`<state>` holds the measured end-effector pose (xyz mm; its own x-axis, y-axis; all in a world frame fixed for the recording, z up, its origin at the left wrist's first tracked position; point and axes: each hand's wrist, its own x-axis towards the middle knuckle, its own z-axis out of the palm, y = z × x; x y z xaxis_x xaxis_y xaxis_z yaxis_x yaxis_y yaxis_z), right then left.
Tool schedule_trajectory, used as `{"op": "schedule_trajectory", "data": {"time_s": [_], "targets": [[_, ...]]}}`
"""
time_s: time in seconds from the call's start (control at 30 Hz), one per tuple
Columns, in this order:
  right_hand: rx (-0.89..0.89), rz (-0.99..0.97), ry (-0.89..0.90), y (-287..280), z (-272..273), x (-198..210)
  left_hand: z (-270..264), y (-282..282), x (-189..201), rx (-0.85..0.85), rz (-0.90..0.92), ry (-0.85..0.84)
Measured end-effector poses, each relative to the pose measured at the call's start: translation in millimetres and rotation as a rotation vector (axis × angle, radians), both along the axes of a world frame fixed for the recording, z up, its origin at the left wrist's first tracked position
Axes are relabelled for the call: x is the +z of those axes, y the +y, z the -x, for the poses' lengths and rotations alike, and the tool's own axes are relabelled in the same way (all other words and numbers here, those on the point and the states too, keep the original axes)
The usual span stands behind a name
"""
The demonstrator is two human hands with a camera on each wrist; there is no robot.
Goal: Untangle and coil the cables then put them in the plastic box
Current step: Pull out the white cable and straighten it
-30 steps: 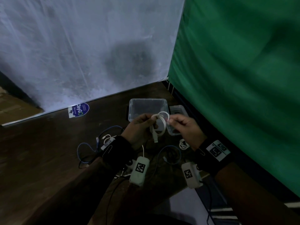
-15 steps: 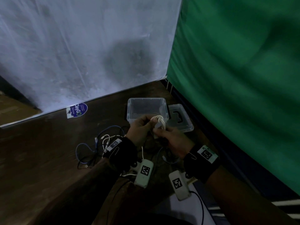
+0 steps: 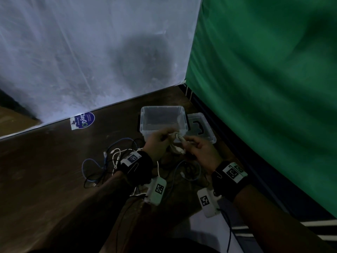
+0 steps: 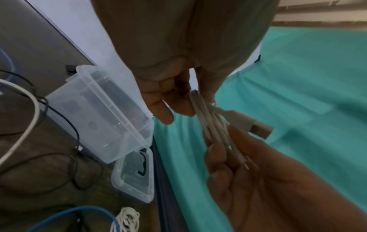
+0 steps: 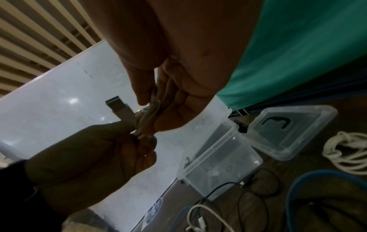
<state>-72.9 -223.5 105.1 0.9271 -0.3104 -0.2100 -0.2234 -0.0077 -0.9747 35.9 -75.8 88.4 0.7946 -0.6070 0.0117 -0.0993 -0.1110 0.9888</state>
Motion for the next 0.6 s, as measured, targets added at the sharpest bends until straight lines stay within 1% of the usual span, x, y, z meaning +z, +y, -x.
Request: {"op": "schedule_trajectory", "data": {"time_s": [0.1, 0.17, 0.23, 0.33, 0.43, 0.47, 0.53, 0.6], "targets": [[0.103, -0.015, 0.023, -10, -1, -3, -7, -6, -8, 0.016, -0.028, 0.045], [0.128, -0.032, 0.057, -16, -2, -7, -8, -10, -11, -0.004, -0.016, 0.111], [0.121, -0.061, 0.105, -22, -1, -18, -10, -14, -19, -0.044, -0.013, 0.173], [0.041, -0.103, 0.141, -30, -1, -43, -9, -22, -33, -0.073, -0.097, 0.165], [-0.128, -0.021, 0.224, -38, 0, -64, -10, -29, -52, -0.05, -0.279, 0.132], [-0.175, 0.035, 0.265, -44, 2, -74, -12, -28, -59, -0.074, -0.383, 0.095], [-0.246, 0.163, 0.354, -59, 8, -94, -20, -20, -79, -0.177, -0.581, 0.024], [-0.329, 0.159, 0.441, -80, 15, -116, -24, -10, -97, -0.259, -0.73, 0.034]]}}
